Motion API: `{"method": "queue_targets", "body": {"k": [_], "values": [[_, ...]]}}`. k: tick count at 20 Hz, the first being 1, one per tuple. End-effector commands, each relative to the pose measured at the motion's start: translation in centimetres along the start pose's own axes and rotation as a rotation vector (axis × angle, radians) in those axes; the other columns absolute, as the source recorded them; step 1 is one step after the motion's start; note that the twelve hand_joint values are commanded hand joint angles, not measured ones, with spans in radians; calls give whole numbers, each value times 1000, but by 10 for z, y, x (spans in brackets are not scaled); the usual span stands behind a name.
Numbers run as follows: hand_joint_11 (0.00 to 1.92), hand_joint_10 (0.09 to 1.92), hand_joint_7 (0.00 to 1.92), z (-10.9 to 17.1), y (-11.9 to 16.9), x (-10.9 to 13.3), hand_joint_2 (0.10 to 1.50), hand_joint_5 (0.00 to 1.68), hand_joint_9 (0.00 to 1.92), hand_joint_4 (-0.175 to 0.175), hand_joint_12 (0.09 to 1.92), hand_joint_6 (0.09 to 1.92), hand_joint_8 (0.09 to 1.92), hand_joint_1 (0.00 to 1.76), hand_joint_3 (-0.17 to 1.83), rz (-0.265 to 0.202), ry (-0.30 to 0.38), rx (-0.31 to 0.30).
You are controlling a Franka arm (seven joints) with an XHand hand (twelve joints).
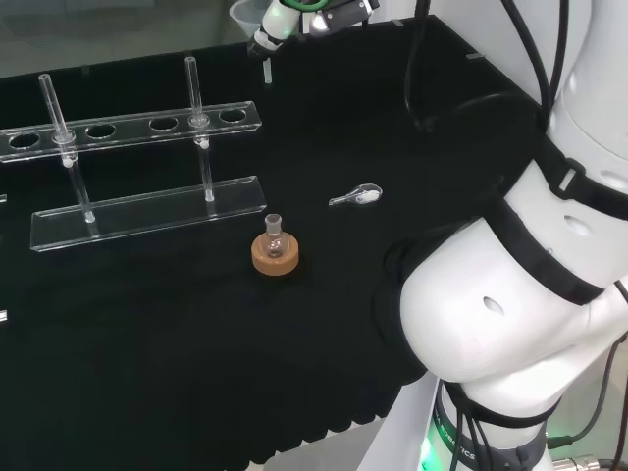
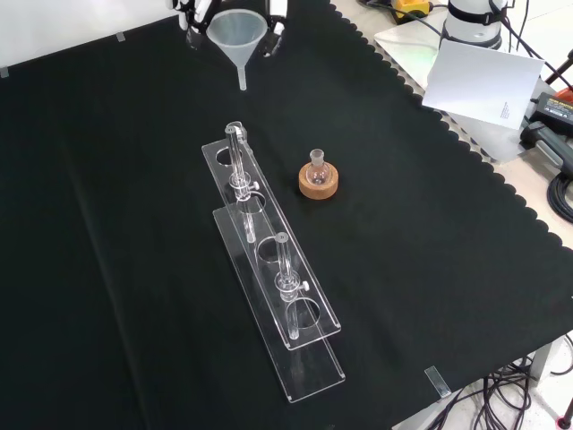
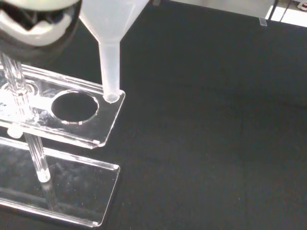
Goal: Place the funnel on the round-bottom flask.
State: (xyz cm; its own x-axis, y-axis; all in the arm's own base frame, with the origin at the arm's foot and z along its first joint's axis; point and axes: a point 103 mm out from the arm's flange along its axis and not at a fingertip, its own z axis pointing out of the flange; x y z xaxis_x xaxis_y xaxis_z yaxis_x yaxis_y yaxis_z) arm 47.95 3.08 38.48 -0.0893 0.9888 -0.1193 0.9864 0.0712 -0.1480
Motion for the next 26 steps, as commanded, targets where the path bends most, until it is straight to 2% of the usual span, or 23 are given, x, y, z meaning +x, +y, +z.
{"method": "queue_targets", "body": {"k": [1, 7, 17, 26], "values": [[0, 430, 1072, 3, -21, -4, 531, 837, 681, 69, 1249, 119, 524, 880, 595, 46, 7, 6], [0, 429, 1073, 9, -43, -1, 529, 840, 678, 70, 1248, 122, 525, 880, 601, 53, 29, 7], [0, 427, 1073, 27, -75, 26, 526, 841, 675, 70, 1248, 127, 524, 881, 609, -17, 57, 12], [0, 427, 1075, 59, -78, 46, 524, 843, 674, 69, 1248, 131, 524, 883, 618, -58, 64, 21]]}}
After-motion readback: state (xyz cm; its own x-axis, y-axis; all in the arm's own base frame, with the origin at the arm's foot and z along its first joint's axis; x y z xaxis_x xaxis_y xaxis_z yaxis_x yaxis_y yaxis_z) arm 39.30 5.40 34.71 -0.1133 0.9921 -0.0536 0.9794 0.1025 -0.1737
